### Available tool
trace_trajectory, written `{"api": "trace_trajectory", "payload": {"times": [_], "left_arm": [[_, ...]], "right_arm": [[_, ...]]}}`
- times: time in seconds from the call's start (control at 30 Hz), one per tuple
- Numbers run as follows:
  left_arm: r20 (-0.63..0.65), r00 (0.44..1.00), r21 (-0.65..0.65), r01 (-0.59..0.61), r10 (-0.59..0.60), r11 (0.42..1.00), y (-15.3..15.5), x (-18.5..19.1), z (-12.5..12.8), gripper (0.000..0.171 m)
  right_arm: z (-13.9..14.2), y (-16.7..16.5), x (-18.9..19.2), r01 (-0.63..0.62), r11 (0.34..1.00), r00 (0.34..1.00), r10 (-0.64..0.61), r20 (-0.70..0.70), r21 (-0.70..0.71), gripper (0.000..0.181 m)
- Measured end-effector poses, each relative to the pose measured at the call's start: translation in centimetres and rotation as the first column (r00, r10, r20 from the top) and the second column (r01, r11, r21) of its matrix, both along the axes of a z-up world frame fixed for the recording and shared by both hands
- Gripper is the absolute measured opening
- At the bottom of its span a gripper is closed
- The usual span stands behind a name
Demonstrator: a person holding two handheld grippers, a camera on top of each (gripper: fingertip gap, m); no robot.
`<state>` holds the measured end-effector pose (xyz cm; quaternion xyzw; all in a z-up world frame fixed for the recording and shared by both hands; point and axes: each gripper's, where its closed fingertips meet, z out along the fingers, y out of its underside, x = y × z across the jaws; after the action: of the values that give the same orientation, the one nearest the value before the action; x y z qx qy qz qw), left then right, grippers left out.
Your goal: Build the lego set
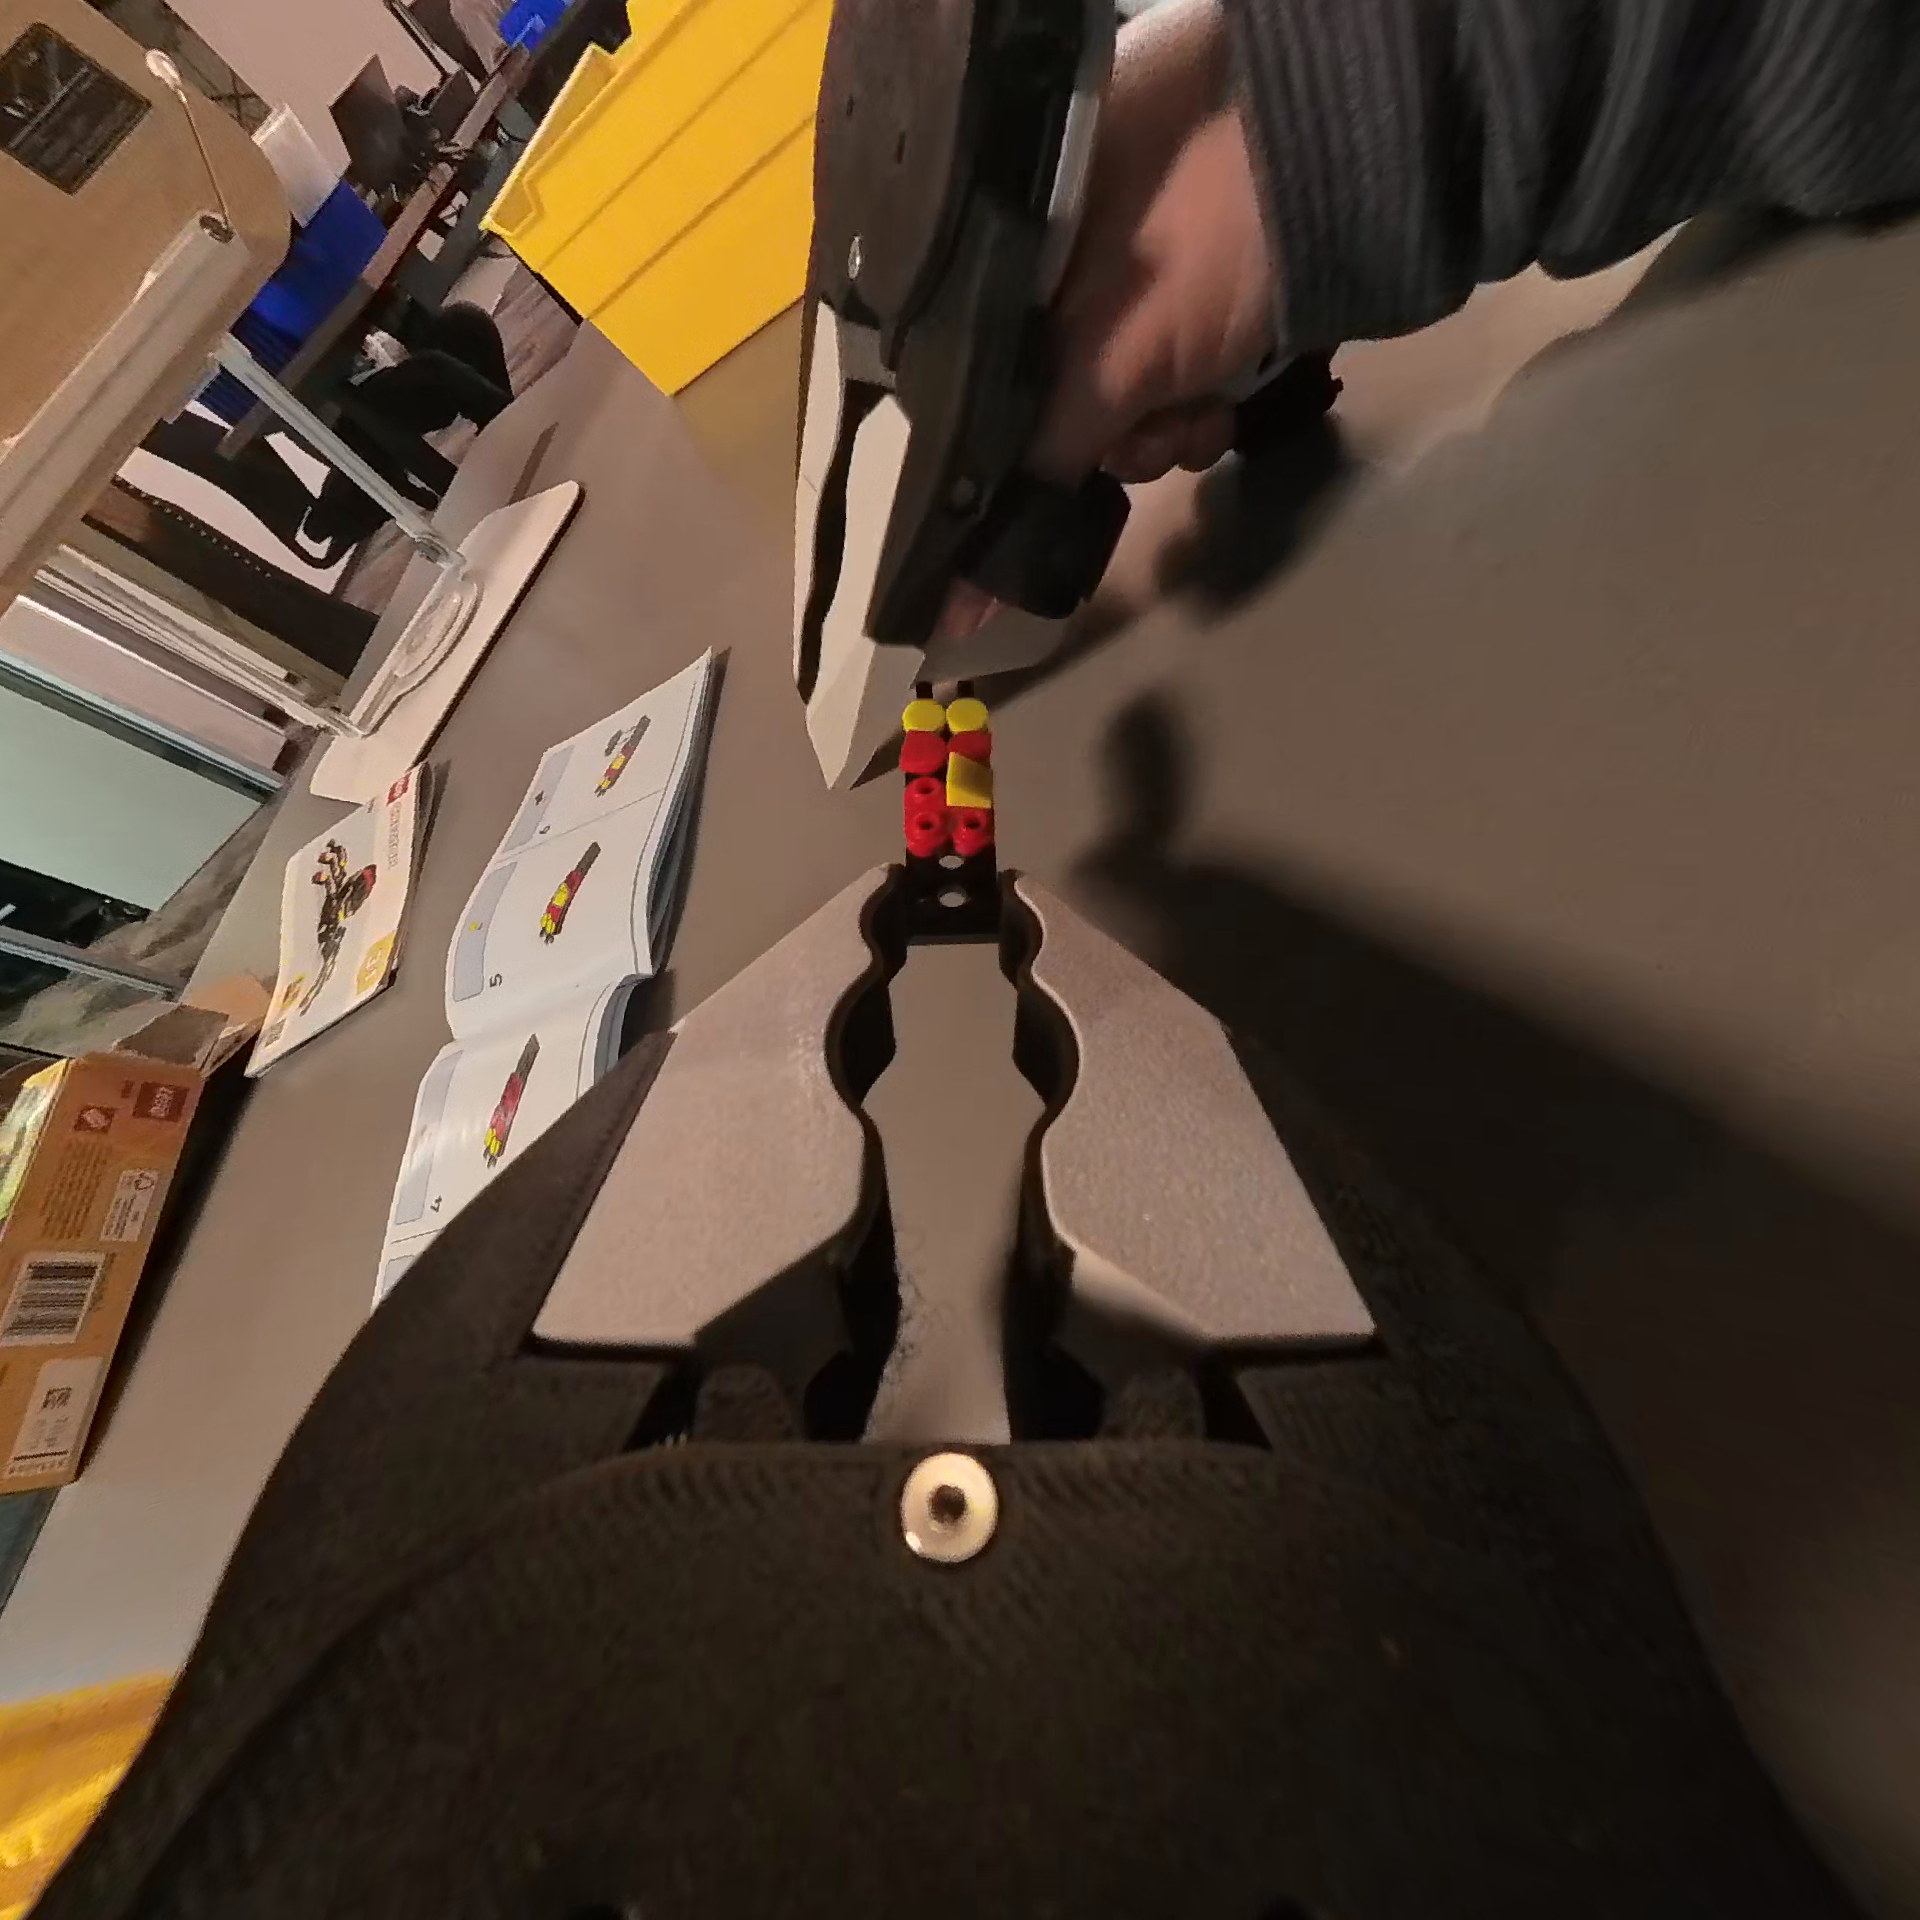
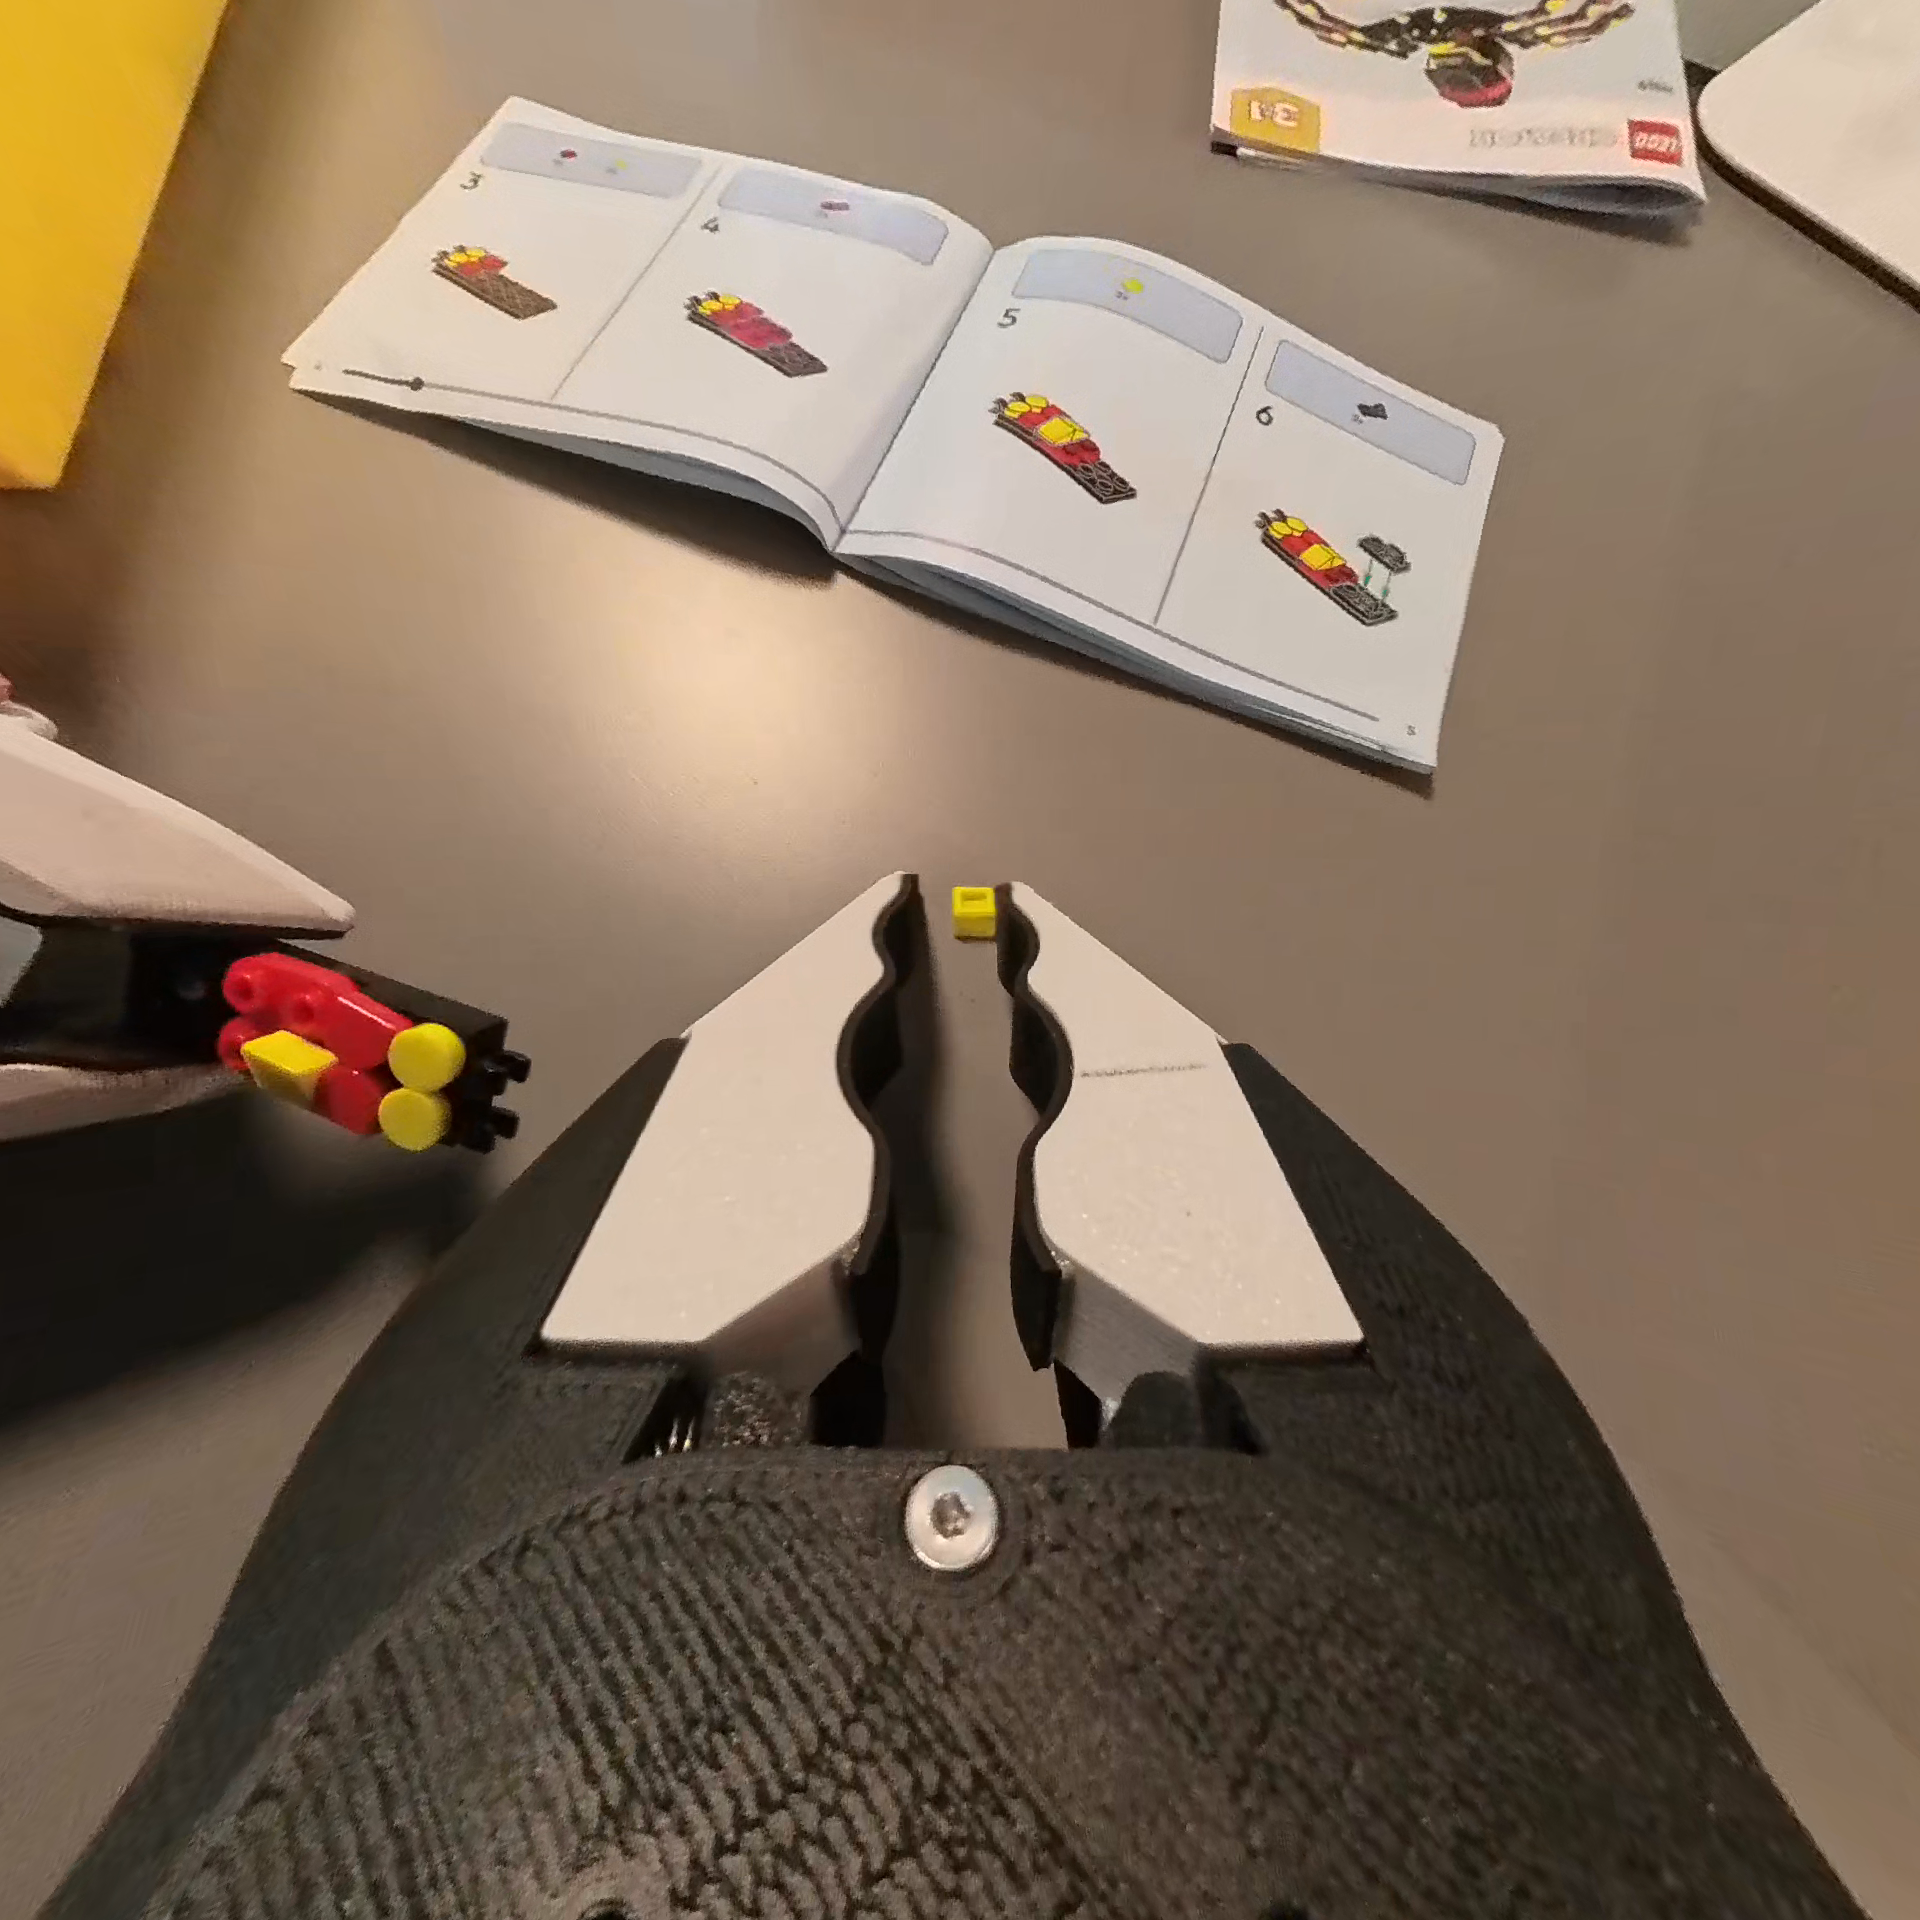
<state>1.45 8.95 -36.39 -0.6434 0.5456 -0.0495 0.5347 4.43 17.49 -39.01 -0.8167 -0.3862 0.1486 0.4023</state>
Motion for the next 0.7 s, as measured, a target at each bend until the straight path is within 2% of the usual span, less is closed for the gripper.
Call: {"api": "trace_trajectory", "payload": {"times": [0.23, 0.47, 0.7], "left_arm": [[-0.001, 1.000, -0.005, -0.002, 0.002, 1.000, -0.04, -0.04, -0.06, 0.016], [-0.015, 1.000, -0.004, 0.000, 0.000, 1.000, -0.11, -0.01, -0.23, 0.016], [-0.026, 1.000, 0.004, 0.004, -0.004, 1.000, -0.25, 0.03, -0.33, 0.016]], "right_arm": [[0.08, -0.21, 0.60, 0.019, 0.999, 1.000, -0.019, 0.019, 0.031, 0.019], [-0.02, -0.58, 0.32, -0.025, 1.000, 1.000, 0.025, 0.017, 0.018, 0.005], [0.01, -0.39, 0.42, -0.022, 1.000, 1.000, 0.021, -0.022, -0.023, 0.013]]}}
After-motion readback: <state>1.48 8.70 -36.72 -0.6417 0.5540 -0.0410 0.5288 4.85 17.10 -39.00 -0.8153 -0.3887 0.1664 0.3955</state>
